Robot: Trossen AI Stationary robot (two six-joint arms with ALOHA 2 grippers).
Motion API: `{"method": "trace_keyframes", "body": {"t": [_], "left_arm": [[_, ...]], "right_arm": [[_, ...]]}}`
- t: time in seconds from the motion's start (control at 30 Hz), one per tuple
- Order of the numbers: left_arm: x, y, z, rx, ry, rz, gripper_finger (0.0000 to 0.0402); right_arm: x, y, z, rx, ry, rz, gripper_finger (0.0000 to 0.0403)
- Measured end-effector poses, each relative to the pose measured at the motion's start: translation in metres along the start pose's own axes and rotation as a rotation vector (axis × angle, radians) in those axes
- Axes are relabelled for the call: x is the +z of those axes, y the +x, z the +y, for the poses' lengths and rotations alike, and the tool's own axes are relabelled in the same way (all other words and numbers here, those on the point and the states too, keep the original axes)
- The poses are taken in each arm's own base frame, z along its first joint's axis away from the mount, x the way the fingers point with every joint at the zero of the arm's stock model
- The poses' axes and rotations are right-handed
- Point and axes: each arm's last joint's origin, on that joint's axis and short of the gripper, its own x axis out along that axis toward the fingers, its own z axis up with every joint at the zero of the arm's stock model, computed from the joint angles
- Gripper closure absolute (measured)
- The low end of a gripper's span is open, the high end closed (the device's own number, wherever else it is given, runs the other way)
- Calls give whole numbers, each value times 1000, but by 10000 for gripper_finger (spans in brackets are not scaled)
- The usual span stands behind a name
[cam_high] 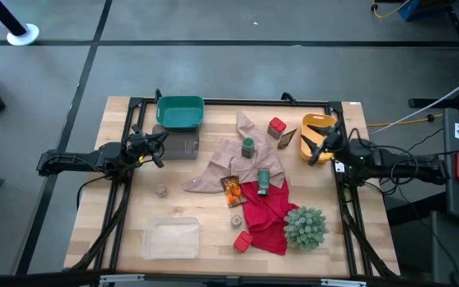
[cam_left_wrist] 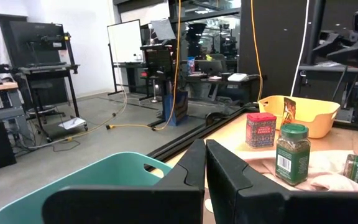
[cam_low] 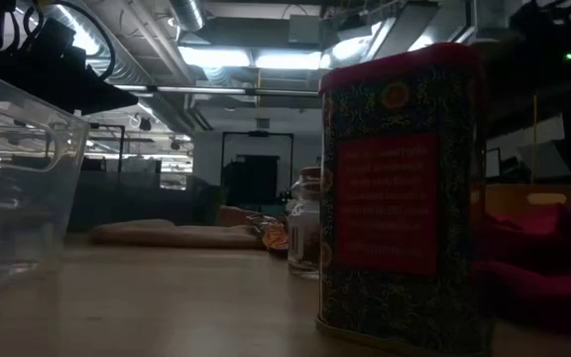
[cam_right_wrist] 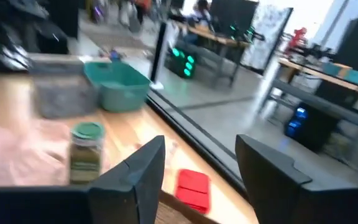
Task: Sort spices by type
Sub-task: Put the top orange seasoning bag into the yellow bin
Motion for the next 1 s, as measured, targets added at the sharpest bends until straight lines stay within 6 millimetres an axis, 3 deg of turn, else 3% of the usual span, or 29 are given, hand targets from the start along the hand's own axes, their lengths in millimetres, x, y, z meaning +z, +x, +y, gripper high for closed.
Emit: {"method": "trace_keyframes", "body": {"t": [0.4, 0.77, 1.0], "left_arm": [[0, 0, 0, 0, -12, 0, 402], [0, 0, 0, -1, -28, 2, 402], [0, 0, 0, -1, -30, 2, 402]], "right_arm": [[36, 41, -4, -67, -242, 393, 214], [18, 104, -24, 100, -300, 772, 214], [16, 129, -32, 155, -339, 931, 214]]}}
